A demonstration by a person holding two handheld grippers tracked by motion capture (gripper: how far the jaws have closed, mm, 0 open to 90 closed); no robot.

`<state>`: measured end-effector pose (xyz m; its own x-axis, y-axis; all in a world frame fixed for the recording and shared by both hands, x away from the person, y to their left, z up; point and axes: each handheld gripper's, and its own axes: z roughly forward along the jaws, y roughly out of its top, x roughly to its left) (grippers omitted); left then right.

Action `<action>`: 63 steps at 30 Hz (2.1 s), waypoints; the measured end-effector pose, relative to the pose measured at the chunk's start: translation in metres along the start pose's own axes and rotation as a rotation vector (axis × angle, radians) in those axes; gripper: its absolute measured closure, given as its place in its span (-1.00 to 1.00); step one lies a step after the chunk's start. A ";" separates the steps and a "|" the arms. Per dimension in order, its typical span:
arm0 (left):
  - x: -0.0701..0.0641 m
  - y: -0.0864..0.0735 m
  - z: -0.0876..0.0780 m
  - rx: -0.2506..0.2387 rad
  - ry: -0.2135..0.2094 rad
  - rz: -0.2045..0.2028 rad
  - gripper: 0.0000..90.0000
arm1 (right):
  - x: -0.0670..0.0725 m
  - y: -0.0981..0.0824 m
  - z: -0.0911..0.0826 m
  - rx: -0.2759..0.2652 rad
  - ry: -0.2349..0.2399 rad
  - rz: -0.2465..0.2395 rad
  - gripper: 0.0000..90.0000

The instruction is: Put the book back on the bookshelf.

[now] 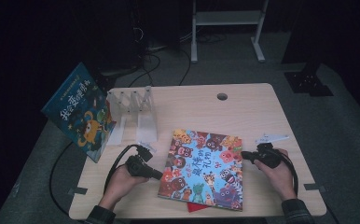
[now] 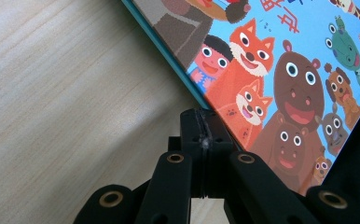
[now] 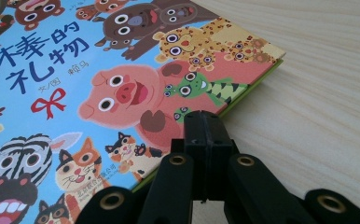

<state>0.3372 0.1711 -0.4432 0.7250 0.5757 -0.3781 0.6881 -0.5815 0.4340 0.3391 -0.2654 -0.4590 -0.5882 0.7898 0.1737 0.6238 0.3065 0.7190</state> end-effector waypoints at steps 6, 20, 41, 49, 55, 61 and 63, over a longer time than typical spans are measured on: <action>-0.001 0.001 0.000 0.009 0.005 0.004 0.98 | -0.001 0.001 0.000 0.004 0.011 -0.008 0.99; 0.001 -0.001 -0.001 0.011 0.005 0.003 0.62 | 0.000 0.007 0.007 -0.002 0.016 -0.022 0.97; 0.008 -0.001 -0.009 -0.108 0.067 -0.007 -0.67 | 0.009 0.002 0.008 -0.069 0.060 0.006 -0.17; 0.007 0.000 -0.006 -0.121 0.047 -0.007 -0.69 | 0.013 0.002 0.013 -0.056 0.078 -0.002 -0.20; 0.008 0.001 -0.004 -0.126 0.043 -0.013 -0.71 | 0.015 0.002 0.013 -0.055 0.071 -0.016 -0.18; 0.007 0.003 -0.001 -0.130 0.041 -0.004 -0.74 | 0.016 0.002 0.012 -0.054 0.066 -0.018 -0.16; 0.007 0.004 -0.001 -0.131 0.041 -0.001 -0.76 | 0.017 0.002 0.011 -0.053 0.062 -0.023 -0.15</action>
<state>0.3448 0.1730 -0.4437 0.7204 0.6012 -0.3459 0.6773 -0.5025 0.5373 0.3367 -0.2454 -0.4621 -0.6340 0.7478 0.1971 0.5826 0.2943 0.7576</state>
